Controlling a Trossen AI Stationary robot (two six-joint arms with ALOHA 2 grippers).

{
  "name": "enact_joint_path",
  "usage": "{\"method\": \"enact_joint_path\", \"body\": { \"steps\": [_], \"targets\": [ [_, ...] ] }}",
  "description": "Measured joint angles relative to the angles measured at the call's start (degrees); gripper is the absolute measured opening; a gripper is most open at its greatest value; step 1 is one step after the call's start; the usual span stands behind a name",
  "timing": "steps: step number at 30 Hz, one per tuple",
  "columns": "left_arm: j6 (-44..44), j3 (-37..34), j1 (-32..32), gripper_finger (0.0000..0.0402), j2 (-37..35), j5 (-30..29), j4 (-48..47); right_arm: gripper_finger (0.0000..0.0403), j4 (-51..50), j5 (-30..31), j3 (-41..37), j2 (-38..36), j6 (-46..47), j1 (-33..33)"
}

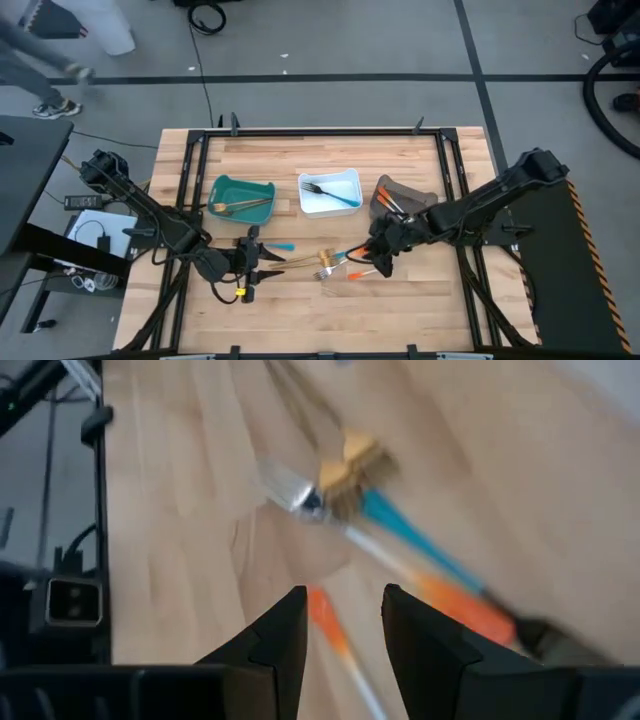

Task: Sort silverware by color (type)
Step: Put the orange fork into the black bin

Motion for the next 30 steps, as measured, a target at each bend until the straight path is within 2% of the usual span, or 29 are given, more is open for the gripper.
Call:
{"method": "enact_joint_path", "body": {
  "steps": [6,11,24,30],
  "targets": [
    [-0.02,0.00,0.00,0.0144,0.00,0.00,0.01,0.0138,-1.34,-6.52,0.00,3.36,0.80,0.45],
    [-0.02,0.00,0.00,0.0144,0.00,0.01,0.05,0.0138,-0.94,-6.69,-0.04,7.27,-2.92,0.70],
    [-0.04,0.00,0.00,0.0144,0.00,0.02,0.05,0.0138,5.25,-6.69,-0.04,15.25,-3.06,0.59],
    [-0.05,0.00,0.00,0.0144,0.00,0.02,0.03,0.0138,6.23,-6.42,-0.04,16.60,-3.34,0.59]
  ]
}}
